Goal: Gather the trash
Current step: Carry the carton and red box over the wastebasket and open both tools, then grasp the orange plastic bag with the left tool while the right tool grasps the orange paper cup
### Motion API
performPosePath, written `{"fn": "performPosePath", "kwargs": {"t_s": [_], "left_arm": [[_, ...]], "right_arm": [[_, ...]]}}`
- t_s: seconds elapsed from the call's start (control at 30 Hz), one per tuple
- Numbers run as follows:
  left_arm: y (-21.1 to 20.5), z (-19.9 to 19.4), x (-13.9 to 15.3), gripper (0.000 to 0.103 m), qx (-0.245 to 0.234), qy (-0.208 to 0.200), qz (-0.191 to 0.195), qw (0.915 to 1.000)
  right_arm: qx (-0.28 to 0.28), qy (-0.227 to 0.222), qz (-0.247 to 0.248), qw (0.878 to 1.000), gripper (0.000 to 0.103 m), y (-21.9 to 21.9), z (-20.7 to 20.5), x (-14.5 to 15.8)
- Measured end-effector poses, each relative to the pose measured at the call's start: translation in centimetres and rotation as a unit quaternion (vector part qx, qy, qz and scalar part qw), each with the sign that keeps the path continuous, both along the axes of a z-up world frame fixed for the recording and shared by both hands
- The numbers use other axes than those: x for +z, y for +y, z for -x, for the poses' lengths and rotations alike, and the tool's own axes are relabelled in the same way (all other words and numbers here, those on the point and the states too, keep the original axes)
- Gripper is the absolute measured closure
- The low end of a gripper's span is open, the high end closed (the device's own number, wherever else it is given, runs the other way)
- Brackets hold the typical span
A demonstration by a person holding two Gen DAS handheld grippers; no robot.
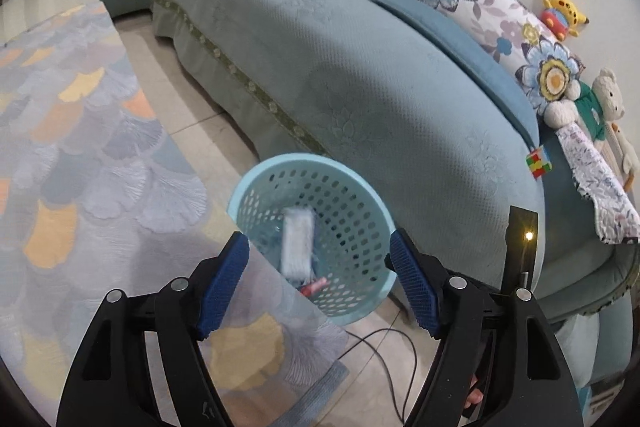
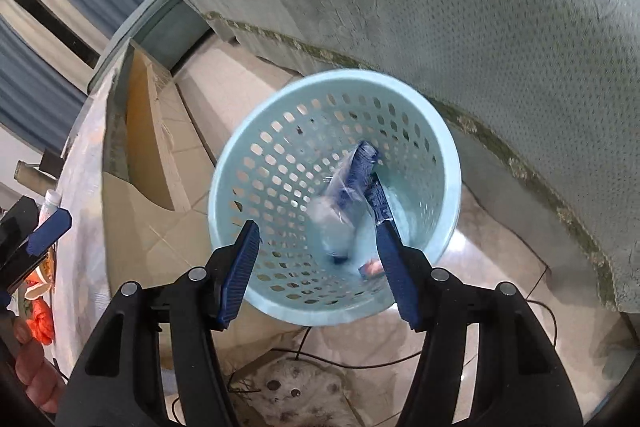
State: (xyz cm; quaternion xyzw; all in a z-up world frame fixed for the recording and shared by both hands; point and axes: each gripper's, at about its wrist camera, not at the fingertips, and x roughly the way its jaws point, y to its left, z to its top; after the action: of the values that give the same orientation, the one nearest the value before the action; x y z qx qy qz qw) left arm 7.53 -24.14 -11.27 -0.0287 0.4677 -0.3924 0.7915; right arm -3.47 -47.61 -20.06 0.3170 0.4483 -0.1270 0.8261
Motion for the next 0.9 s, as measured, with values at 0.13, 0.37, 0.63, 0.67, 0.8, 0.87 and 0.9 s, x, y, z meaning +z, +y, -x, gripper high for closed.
{"fn": "performPosePath", "kwargs": {"t_s": [0.13, 0.37, 0.63, 0.67, 0.8, 0.87, 0.9], "left_arm": [[1.3, 0.4, 1.5, 0.032, 0.008, -0.013, 0.01, 0.9998], [5.5, 1.4, 5.4, 0.032, 0.042, -0.046, 0.03, 0.9976], [16.3, 2.1, 11.4, 0.032, 0.169, -0.117, 0.048, 0.9774], [17.8, 2.2, 12.0, 0.032, 0.193, -0.128, 0.045, 0.9718], [24.8, 2.7, 14.1, 0.032, 0.277, -0.162, 0.046, 0.9459], [27.7, 3.1, 14.8, 0.032, 0.318, -0.179, 0.031, 0.9304], [29.6, 3.4, 15.0, 0.032, 0.352, -0.194, 0.013, 0.9156]], "right_arm": [[0.002, -0.017, 0.011, 1.0, 0.046, 0.6, 0.4, 1.6], [0.039, -0.07, 0.041, 0.996, 0.045, 3.9, 0.0, 7.0], [0.134, -0.149, 0.09, 0.976, 0.046, 12.7, -2.6, 15.0], [0.153, -0.159, 0.093, 0.971, 0.046, 14.3, -3.2, 15.8], [0.202, -0.177, 0.103, 0.958, 0.046, 19.4, -5.2, 17.9], [0.228, -0.189, 0.106, 0.949, 0.046, 22.3, -6.3, 18.6], [0.237, -0.193, 0.106, 0.946, 0.046, 23.5, -6.6, 18.9]]}}
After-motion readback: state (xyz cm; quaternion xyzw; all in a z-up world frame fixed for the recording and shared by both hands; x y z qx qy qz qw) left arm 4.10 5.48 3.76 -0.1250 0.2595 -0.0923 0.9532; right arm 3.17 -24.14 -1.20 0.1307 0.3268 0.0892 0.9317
